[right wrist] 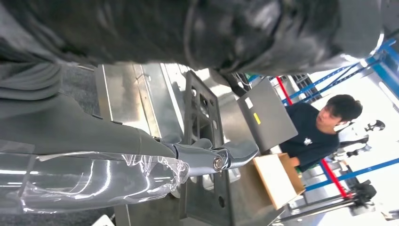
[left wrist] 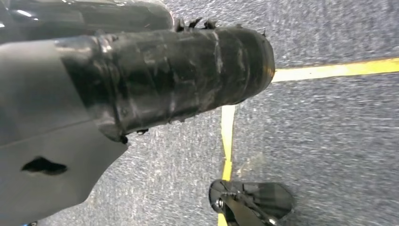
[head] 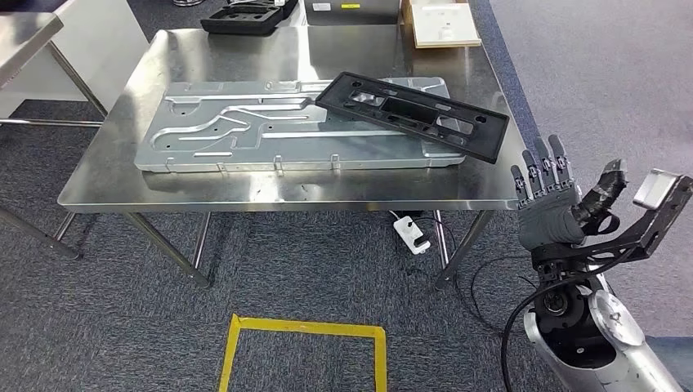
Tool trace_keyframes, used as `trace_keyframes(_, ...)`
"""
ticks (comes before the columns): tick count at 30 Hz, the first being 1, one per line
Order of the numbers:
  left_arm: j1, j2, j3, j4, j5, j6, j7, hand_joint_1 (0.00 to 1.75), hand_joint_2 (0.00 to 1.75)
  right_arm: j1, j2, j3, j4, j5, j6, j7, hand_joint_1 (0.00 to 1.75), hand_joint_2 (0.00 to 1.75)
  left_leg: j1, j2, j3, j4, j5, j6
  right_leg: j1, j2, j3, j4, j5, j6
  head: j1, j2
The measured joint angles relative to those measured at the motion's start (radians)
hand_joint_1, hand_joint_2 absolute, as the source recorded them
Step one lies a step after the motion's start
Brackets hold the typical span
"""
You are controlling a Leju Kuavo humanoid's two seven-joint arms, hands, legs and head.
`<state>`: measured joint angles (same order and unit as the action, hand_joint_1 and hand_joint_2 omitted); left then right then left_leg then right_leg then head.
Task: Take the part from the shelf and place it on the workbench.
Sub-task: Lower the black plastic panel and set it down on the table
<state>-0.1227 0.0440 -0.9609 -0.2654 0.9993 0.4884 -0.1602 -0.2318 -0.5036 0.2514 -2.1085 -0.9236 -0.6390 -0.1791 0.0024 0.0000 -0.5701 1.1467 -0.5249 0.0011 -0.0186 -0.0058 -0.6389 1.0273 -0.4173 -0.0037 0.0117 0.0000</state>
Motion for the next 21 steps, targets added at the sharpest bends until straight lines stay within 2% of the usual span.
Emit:
trace_keyframes(1, -0.001, 0.002, 0.0, 0.0, -0.001, -0.002, 0.003, 0.0, 0.0, -0.003, -0.001, 0.0, -0.003, 0.01, 0.0, 0.004, 0.0, 0.0, -0.002, -0.001, 0.046, -0.068, -0.001, 0.005, 0.001, 0.0, -0.006, 0.002, 0.007, 0.005, 0.001, 0.0)
trace_keyframes(2, -0.002, 0.004, 0.0, 0.0, -0.003, -0.004, 0.006, 0.0, 0.0, -0.007, -0.002, 0.0, -0.005, 0.019, -0.001, 0.007, 0.0, 0.0, -0.004, -0.002, 0.073, -0.117, -0.008, 0.01, 0.001, -0.001, -0.009, 0.001, 0.015, 0.01, 0.001, 0.0)
trace_keyframes(3, -0.003, 0.006, 0.0, 0.0, -0.003, -0.006, 0.008, 0.0, 0.0, -0.011, -0.003, 0.0, -0.007, 0.026, -0.001, 0.01, 0.0, 0.0, -0.008, -0.003, 0.084, -0.143, -0.016, 0.016, 0.001, -0.002, -0.01, -0.002, 0.023, 0.017, 0.001, 0.0)
trace_keyframes(5, -0.003, 0.007, 0.0, 0.0, -0.003, -0.007, 0.01, 0.0, 0.0, -0.017, -0.005, 0.0, -0.009, 0.033, -0.002, 0.014, 0.0, 0.0, -0.008, -0.002, 0.077, -0.155, -0.003, 0.031, 0.0, -0.002, -0.011, -0.006, 0.034, 0.03, 0.0, 0.0)
trace_keyframes(6, -0.003, 0.007, 0.0, 0.0, -0.002, -0.007, 0.01, 0.0, 0.0, -0.019, -0.006, 0.0, -0.009, 0.034, -0.002, 0.015, 0.0, 0.0, -0.006, 0.0, 0.072, -0.158, 0.008, 0.041, 0.0, -0.001, -0.017, 0.004, 0.02, 0.034, 0.0, 0.0)
trace_keyframes(7, -0.002, 0.007, 0.0, 0.0, -0.002, -0.008, 0.011, 0.0, 0.0, -0.02, -0.006, 0.0, -0.009, 0.034, -0.002, 0.016, 0.0, 0.0, -0.003, 0.002, 0.065, -0.162, 0.02, 0.05, 0.0, 0.001, -0.028, 0.031, -0.013, 0.037, 0.003, 0.0)
trace_keyframes(9, -0.002, 0.007, 0.0, 0.0, -0.002, -0.008, 0.011, 0.0, 0.0, -0.021, -0.008, 0.0, -0.009, 0.034, -0.003, 0.016, 0.0, 0.0, -0.002, 0.006, 0.042, -0.161, 0.042, 0.063, -0.001, 0.004, -0.063, 0.141, -0.112, 0.04, 0.007, 0.0)
trace_keyframes(10, -0.002, 0.008, 0.0, 0.0, -0.002, -0.008, 0.011, 0.0, 0.0, -0.022, -0.008, 0.0, -0.009, 0.034, -0.003, 0.017, 0.0, 0.0, -0.003, 0.007, 0.028, -0.158, 0.052, 0.065, -0.001, 0.004, -0.078, 0.207, -0.15, 0.042, 0.008, 0.0)
trace_keyframes(11, -0.002, 0.008, 0.0, 0.0, -0.002, -0.008, 0.011, 0.0, 0.0, -0.022, -0.008, 0.0, -0.009, 0.034, -0.003, 0.018, 0.0, 0.0, -0.004, 0.007, 0.012, -0.154, 0.061, 0.065, -0.001, 0.004, -0.084, 0.258, -0.165, 0.044, 0.008, 0.0)
trace_keyframes(12, -0.002, 0.009, 0.0, 0.0, -0.002, -0.008, 0.011, 0.0, 0.0, -0.022, -0.008, 0.0, -0.009, 0.034, -0.003, 0.018, 0.0, 0.0, -0.005, 0.007, -0.004, -0.149, 0.069, 0.064, -0.001, 0.004, -0.076, 0.28, -0.159, 0.045, 0.008, 0.0)
trace_keyframes(13, -0.002, 0.01, 0.0, 0.0, -0.002, -0.008, 0.011, 0.0, 0.0, -0.022, -0.008, 0.0, -0.009, 0.034, -0.003, 0.019, 0.0, 0.0, -0.005, 0.007, -0.02, -0.143, 0.076, 0.062, -0.001, 0.004, -0.05, 0.264, -0.136, 0.046, 0.008, 0.0)
trace_keyframes(14, -0.002, 0.01, 0.0, 0.0, -0.002, -0.009, 0.011, 0.0, 0.0, -0.023, -0.008, 0.0, -0.009, 0.035, -0.003, 0.021, 0.0, 0.0, -0.005, 0.007, -0.034, -0.135, 0.082, 0.059, -0.002, 0.003, -0.007, 0.215, -0.109, 0.045, 0.008, 0.0)
trace_keyframes(16, -0.002, 0.01, 0.0, 0.0, -0.002, -0.009, 0.011, 0.0, 0.0, -0.027, -0.008, 0.001, -0.009, 0.037, -0.003, 0.027, 0.0, 0.0, -0.006, 0.006, -0.057, -0.118, 0.09, 0.051, 0.0, 0.004, 0.088, 0.079, -0.097, 0.041, 0.008, 0.0)
trace_keyframes(17, -0.002, 0.01, 0.0, 0.0, -0.001, -0.01, 0.012, 0.0, 0.0, -0.029, -0.008, 0.001, -0.009, 0.037, -0.003, 0.03, 0.0, 0.0, -0.008, 0.006, -0.064, -0.112, 0.095, 0.046, 0.002, 0.005, 0.118, 0.03, -0.103, 0.038, 0.008, 0.0)
trace_keyframes(18, -0.002, 0.011, 0.0, 0.0, -0.001, -0.012, 0.012, 0.0, 0.0, -0.031, -0.008, 0.001, -0.009, 0.037, -0.003, 0.033, 0.0, 0.0, -0.009, 0.005, -0.069, -0.109, 0.101, 0.04, 0.005, 0.005, 0.13, 0.004, -0.111, 0.033, 0.008, 0.0)
trace_keyframes(20, -0.001, 0.013, 0.0, 0.001, 0.0, -0.016, 0.015, 0.0, 0.0, -0.031, -0.009, 0.002, -0.008, 0.035, -0.003, 0.039, 0.0, 0.0, -0.01, 0.004, -0.075, -0.108, 0.112, 0.028, 0.005, 0.004, 0.12, -0.004, -0.101, 0.022, 0.009, 0.0)
trace_keyframes(21, 0.0, 0.013, 0.0, 0.001, 0.0, -0.018, 0.017, 0.0, 0.0, -0.031, -0.009, 0.003, -0.008, 0.033, -0.003, 0.042, 0.0, 0.0, -0.008, 0.003, -0.083, -0.101, 0.103, 0.021, 0.003, 0.003, 0.112, -0.005, -0.092, 0.014, 0.009, 0.0)
